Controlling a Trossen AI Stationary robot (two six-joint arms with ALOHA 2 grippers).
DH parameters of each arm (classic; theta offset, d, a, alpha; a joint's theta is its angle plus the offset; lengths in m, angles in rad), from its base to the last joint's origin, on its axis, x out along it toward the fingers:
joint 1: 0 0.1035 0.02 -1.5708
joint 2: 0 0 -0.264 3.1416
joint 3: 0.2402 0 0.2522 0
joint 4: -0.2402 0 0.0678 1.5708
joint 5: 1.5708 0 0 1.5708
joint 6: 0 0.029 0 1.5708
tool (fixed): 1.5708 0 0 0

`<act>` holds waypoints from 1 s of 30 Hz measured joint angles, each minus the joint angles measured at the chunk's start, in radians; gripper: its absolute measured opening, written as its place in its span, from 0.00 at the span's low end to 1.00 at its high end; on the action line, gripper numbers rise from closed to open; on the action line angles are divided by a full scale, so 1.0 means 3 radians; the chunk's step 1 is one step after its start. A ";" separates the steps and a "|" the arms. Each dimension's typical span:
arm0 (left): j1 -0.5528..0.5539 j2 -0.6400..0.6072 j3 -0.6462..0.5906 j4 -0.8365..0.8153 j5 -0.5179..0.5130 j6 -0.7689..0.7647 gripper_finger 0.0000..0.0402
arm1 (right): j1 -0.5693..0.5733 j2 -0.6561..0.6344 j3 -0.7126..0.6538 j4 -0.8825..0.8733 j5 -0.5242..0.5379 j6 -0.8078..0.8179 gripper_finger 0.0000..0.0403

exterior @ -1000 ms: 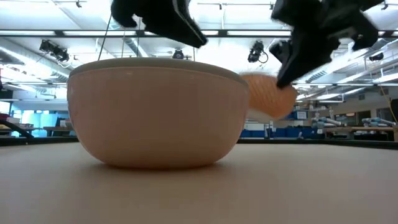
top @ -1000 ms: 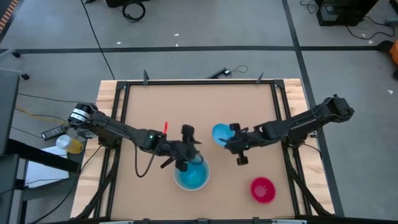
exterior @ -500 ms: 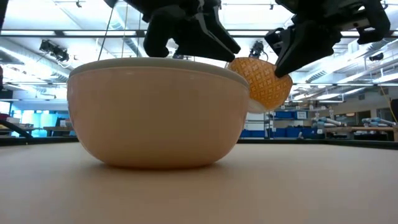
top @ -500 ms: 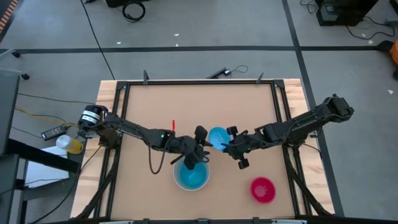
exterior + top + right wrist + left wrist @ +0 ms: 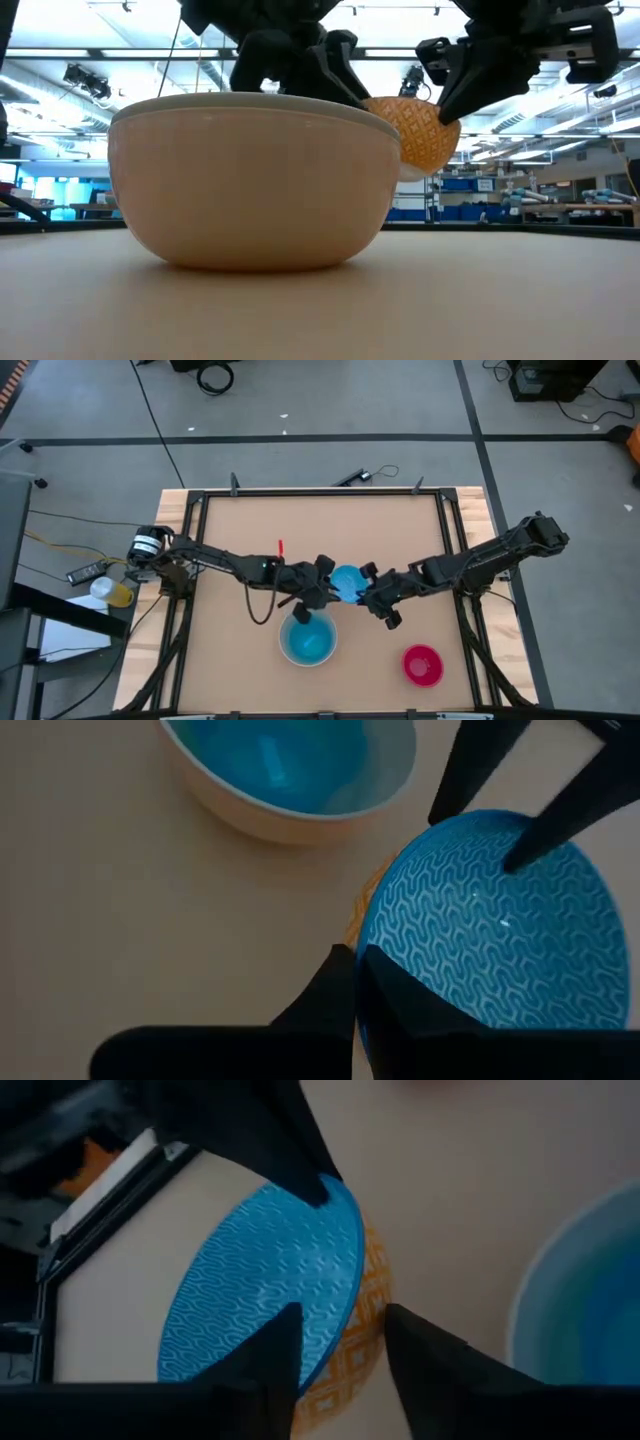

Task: Nest bowls inside each other
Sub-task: Stack the blue pattern bowl on the blue bowl

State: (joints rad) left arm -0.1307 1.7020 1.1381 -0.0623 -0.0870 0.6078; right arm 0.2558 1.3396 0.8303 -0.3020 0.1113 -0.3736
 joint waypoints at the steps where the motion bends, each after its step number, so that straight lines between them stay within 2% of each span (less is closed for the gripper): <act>1: -0.0001 0.0000 0.0000 -0.0035 -0.0005 0.0037 0.31 | -0.0008 0.0000 0.0000 0.0019 -0.0030 -0.0056 0.04; 5: 0.0017 0.0000 -0.0003 -0.0144 0.0027 0.0065 0.10 | -0.0015 0.0001 0.0000 0.0133 -0.0067 -0.0301 0.06; 7: 0.0025 0.0004 -0.0011 -0.0225 0.0038 0.0117 0.04 | -0.0017 0.0001 0.0000 0.0232 -0.0023 -0.0372 0.08; 12: 0.0038 0.0005 -0.0011 -0.0366 -0.0037 0.0218 0.01 | -0.0101 -0.0001 0.0000 0.0363 0.0064 -0.0417 0.09; 15: 0.0036 -0.0008 -0.0010 -0.0387 -0.0263 0.0184 0.01 | -0.0146 -0.0001 0.0000 0.0382 0.0303 -0.0278 0.09; 19: 0.0006 -0.0134 -0.0010 -0.0623 -0.0642 0.0155 0.00 | -0.0171 -0.0001 0.0000 0.0398 0.0798 0.0210 0.11; 21: -0.0035 -0.0227 -0.0007 -0.0764 -0.0718 0.0075 0.00 | -0.0172 -0.0006 0.0001 0.0551 0.0882 0.0519 0.14; 24: -0.0200 -0.0369 -0.0005 -0.1059 -0.0720 0.0026 0.00 | -0.0156 -0.0061 0.0034 0.0659 0.1081 0.0881 0.20; 28: -0.0608 -0.0521 0.0067 -0.1565 -0.0597 0.0026 0.00 | -0.0135 -0.0239 0.0111 0.0344 0.1670 0.1192 0.27; 30: -0.0839 -0.0534 0.0186 -0.1858 -0.0488 -0.0151 0.00 | -0.0135 -0.0353 0.0111 0.0181 0.1888 0.1327 0.29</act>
State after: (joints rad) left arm -0.3823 1.5417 1.1940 -0.6196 -0.2334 0.5626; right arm 0.2153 1.2335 0.8635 -0.2475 0.6776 0.0244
